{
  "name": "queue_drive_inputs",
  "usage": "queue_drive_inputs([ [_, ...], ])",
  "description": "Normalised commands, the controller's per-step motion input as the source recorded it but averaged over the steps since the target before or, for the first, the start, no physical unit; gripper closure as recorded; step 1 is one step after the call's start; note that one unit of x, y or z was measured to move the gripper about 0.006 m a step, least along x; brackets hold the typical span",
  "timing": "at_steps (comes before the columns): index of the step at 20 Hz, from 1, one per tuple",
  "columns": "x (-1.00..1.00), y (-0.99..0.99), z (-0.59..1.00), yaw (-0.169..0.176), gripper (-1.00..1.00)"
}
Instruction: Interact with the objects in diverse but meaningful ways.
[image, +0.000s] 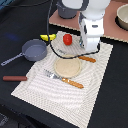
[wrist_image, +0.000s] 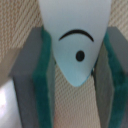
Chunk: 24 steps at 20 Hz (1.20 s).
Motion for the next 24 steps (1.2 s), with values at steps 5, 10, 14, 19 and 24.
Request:
queue_drive_inputs([
  [5,-0.25,0.07,0.73,-0.001,-1.00],
  [10,-0.24,0.09,1.00,-0.005,-1.00],
  [14,-0.25,0.05,0.98,-0.010,-1.00],
  [19,-0.40,0.00,0.42,-0.018,-1.00],
  [24,-0.58,-0.03,0.10,-0.063,-1.00],
])
